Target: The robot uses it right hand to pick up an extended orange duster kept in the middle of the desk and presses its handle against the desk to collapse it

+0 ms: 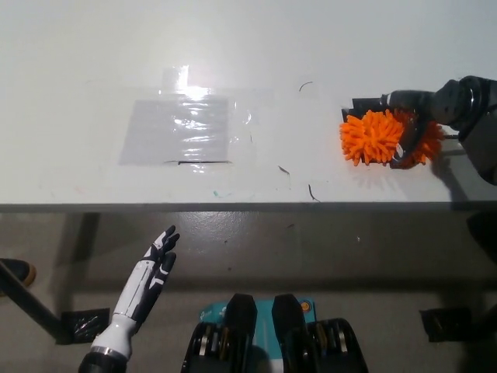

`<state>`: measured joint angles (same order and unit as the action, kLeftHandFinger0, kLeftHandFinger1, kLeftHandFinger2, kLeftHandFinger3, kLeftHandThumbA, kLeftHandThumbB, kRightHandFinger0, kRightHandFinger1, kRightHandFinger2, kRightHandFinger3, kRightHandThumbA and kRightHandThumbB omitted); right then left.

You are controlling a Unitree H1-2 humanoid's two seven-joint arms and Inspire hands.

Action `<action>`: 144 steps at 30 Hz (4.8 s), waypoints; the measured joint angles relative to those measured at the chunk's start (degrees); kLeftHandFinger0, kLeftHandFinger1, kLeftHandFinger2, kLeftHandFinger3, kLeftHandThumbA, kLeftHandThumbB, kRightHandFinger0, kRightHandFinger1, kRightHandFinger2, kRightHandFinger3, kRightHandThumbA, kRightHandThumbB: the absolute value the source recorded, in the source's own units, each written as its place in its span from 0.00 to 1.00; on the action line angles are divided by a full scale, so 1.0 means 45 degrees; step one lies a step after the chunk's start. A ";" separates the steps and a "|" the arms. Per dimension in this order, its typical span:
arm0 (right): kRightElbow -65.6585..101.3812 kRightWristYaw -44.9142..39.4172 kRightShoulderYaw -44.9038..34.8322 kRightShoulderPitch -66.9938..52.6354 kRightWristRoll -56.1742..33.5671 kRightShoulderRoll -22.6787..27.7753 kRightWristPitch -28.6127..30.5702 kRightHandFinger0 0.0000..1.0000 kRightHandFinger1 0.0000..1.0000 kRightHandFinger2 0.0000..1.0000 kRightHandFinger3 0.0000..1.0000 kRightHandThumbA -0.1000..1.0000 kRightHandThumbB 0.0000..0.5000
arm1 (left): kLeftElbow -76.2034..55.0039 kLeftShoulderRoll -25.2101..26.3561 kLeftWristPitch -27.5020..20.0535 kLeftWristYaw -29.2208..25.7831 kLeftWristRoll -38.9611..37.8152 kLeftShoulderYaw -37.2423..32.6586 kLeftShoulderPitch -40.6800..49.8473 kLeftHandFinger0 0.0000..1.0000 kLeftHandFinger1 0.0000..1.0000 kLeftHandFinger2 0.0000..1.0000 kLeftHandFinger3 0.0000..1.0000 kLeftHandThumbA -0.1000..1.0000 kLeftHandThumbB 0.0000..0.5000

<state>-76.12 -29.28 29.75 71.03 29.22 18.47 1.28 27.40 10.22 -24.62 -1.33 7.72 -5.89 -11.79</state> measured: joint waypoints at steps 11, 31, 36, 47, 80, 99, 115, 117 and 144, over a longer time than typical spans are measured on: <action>-0.0159 0.1864 -0.0249 -0.0203 0.0017 0.0000 0.0582 0.23 0.73 1.00 1.00 0.00 0.28 | 0.0178 0.0001 0.0007 -0.0007 0.0038 -0.0011 -0.0111 1.00 1.00 1.00 1.00 1.00 1.00; -0.0407 0.5037 -0.0579 -0.0596 0.0013 0.0038 0.1683 0.25 0.80 1.00 1.00 0.00 0.26 | 0.0269 0.0080 0.0000 -0.0007 0.0078 -0.0030 -0.0533 0.85 1.00 1.00 1.00 1.00 1.00; -0.0365 0.5659 -0.1457 -0.0581 -0.0283 0.0072 0.2149 0.20 0.66 0.91 0.97 0.00 0.25 | 0.0269 0.0086 0.0000 -0.0010 0.0083 -0.0033 -0.0533 0.84 0.99 1.00 1.00 1.00 1.00; 0.2811 0.6580 -0.4495 -0.0203 -0.1450 -0.0030 0.2720 0.00 0.41 0.73 0.80 0.00 0.27 | 0.0326 0.0111 0.0000 -0.0007 0.0024 -0.0032 -0.0542 0.81 0.99 1.00 1.00 1.00 1.00; 0.2084 1.2403 -0.7284 -0.0049 -0.3283 -0.2455 0.4744 0.00 0.00 0.21 0.22 0.00 0.25 | 0.0274 0.0112 -0.0001 -0.0016 0.0012 -0.0020 -0.0182 0.72 0.92 0.90 1.00 1.00 1.00; 0.2089 1.3510 -0.7360 -0.0841 -0.4406 -0.2843 0.4975 0.00 0.00 0.19 0.16 0.00 0.18 | 0.0225 0.0112 -0.0001 -0.0013 0.0015 -0.0057 0.0078 0.61 0.77 0.71 1.00 1.00 1.00; 0.2147 1.4048 -0.7120 -0.0835 -0.4834 -0.2813 0.5004 0.00 0.00 0.21 0.25 0.00 0.15 | 0.0180 0.0150 -0.0002 -0.0016 0.0222 -0.0229 0.0069 0.66 0.72 0.68 1.00 1.00 1.00; 0.2171 1.4047 -0.7120 -0.0828 -0.4900 -0.2813 0.5005 0.00 0.00 0.26 0.30 0.00 0.11 | 0.0170 0.0184 -0.0002 -0.0017 0.0244 -0.0230 0.0065 0.65 0.70 0.65 1.00 1.00 1.00; 0.1206 1.4119 -0.7337 -0.1498 -0.5444 -0.3353 0.5493 0.00 0.00 0.26 0.35 0.00 0.17 | -0.0078 0.0492 -0.0003 -0.0333 0.0283 -0.0452 0.0189 0.57 0.61 0.55 0.95 1.00 1.00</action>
<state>-70.69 34.26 -3.27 64.28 4.72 3.38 25.99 27.05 12.43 -24.63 -2.83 8.99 -7.92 -10.94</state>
